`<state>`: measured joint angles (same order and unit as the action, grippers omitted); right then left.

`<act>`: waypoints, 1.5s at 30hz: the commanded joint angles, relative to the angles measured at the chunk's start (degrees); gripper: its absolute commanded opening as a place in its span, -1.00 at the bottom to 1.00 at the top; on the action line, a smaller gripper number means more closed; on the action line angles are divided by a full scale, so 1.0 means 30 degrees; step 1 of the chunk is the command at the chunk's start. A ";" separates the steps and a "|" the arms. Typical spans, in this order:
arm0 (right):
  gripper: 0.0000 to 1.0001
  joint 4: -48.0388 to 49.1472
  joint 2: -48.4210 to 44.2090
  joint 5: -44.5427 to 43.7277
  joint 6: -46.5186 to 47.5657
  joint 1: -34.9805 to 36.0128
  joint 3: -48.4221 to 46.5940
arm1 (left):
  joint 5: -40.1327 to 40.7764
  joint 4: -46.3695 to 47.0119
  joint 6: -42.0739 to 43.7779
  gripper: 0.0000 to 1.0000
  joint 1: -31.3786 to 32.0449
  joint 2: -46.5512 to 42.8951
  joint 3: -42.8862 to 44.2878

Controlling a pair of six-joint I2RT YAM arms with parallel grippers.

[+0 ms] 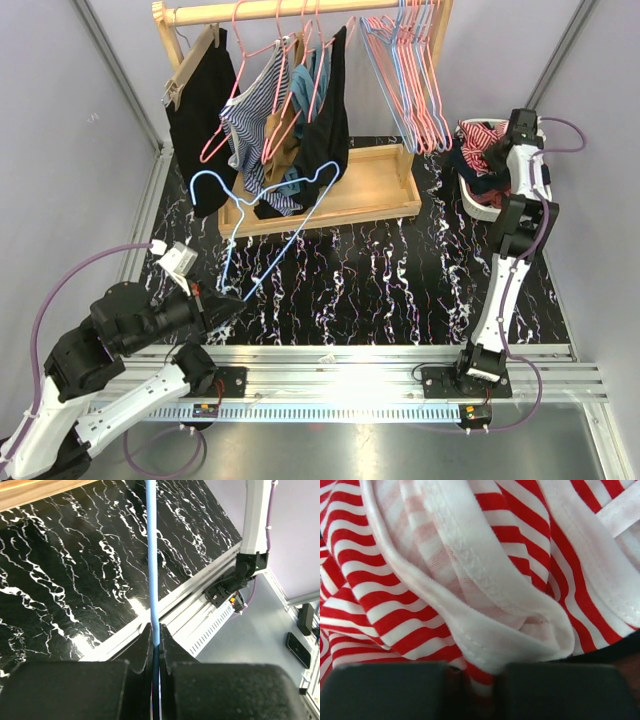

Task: Remove the tank top from the hanger
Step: Place the tank top into the basket, then pass the hanger from the left arm to the right

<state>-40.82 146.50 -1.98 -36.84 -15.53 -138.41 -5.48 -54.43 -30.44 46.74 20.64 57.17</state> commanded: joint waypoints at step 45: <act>0.99 0.2635 -3.9869 2.6589 0.2255 1.1555 2.7624 | -1.8360 -0.1074 0.0711 -1.00 0.0064 -0.1316 -0.2298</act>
<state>-31.40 26.55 70.39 -32.42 13.56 -53.60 -55.99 -59.33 -27.07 46.76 16.93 50.02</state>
